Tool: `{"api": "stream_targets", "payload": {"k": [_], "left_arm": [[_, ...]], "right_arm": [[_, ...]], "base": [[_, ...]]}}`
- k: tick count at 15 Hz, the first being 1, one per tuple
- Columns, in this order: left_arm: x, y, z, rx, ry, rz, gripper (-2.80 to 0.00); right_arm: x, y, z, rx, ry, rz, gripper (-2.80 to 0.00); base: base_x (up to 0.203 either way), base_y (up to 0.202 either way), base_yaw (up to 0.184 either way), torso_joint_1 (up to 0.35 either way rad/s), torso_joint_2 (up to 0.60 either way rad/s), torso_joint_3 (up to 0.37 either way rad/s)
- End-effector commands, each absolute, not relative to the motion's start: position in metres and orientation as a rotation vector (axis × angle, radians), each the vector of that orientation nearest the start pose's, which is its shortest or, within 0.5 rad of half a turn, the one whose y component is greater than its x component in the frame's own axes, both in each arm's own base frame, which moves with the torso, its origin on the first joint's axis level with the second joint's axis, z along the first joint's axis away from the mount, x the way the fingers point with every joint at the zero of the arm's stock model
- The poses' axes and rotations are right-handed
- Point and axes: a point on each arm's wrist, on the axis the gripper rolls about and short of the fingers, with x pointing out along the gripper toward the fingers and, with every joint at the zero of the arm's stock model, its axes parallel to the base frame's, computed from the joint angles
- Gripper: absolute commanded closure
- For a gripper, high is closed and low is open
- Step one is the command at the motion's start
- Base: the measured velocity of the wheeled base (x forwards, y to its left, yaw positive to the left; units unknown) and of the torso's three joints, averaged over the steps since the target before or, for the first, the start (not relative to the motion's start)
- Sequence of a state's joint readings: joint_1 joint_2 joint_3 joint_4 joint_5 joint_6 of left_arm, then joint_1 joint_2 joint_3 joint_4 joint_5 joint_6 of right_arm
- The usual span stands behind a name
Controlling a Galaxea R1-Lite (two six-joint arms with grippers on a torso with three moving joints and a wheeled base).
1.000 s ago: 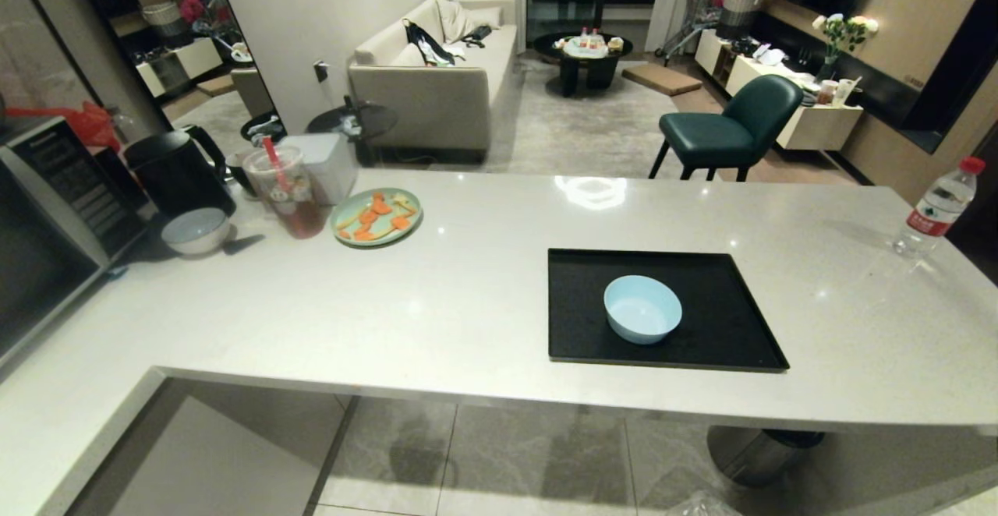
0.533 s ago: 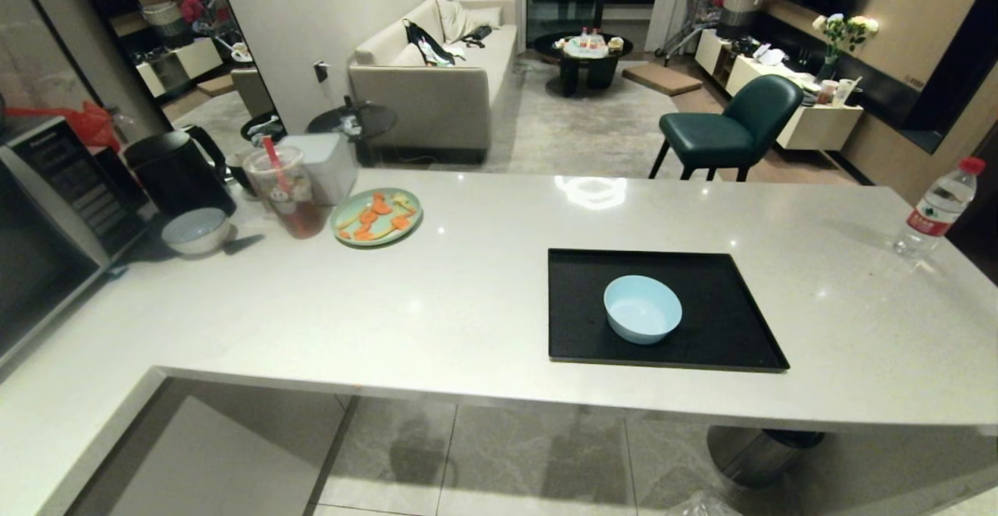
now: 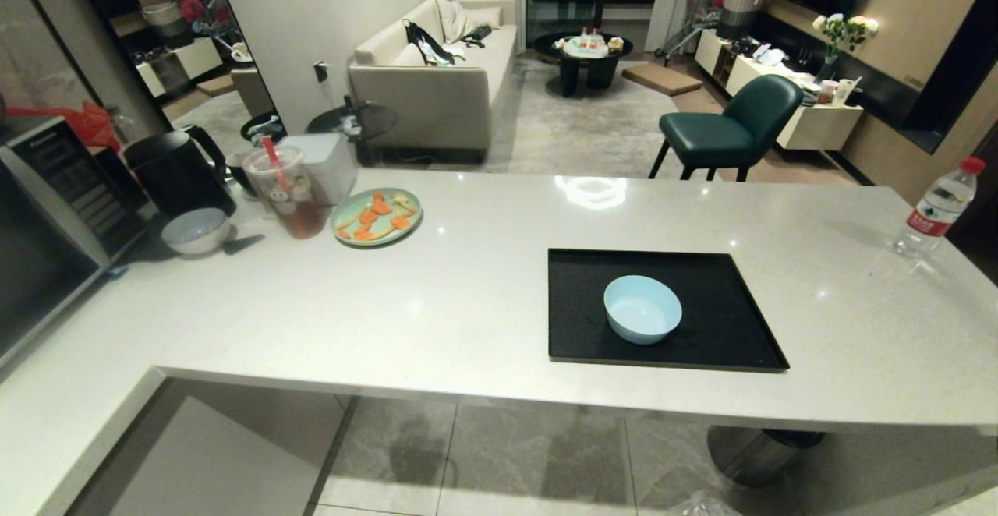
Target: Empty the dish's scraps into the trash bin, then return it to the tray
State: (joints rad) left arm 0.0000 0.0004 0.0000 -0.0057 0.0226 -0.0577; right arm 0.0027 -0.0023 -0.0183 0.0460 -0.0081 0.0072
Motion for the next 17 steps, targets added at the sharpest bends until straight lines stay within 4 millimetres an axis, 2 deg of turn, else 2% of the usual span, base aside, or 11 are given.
{"api": "stream_targets", "payload": {"k": [1, 17], "left_arm": [[-0.0228, 0.0005, 0.0761, -0.058, -0.006, 0.022, 0.0], [-0.0227, 0.0005, 0.0761, -0.058, -0.005, 0.023, 0.0]], "right_arm": [[-0.0243, -0.0002, 0.0759, 0.008, 0.028, -0.005, 0.0], [-0.0243, -0.0002, 0.0757, 0.014, 0.029, -0.005, 0.0]], "base": [[0.0, 0.0, 0.0, 0.0, 0.0, 0.0], [0.0, 0.0, 0.0, 0.0, 0.0, 0.0]]}}
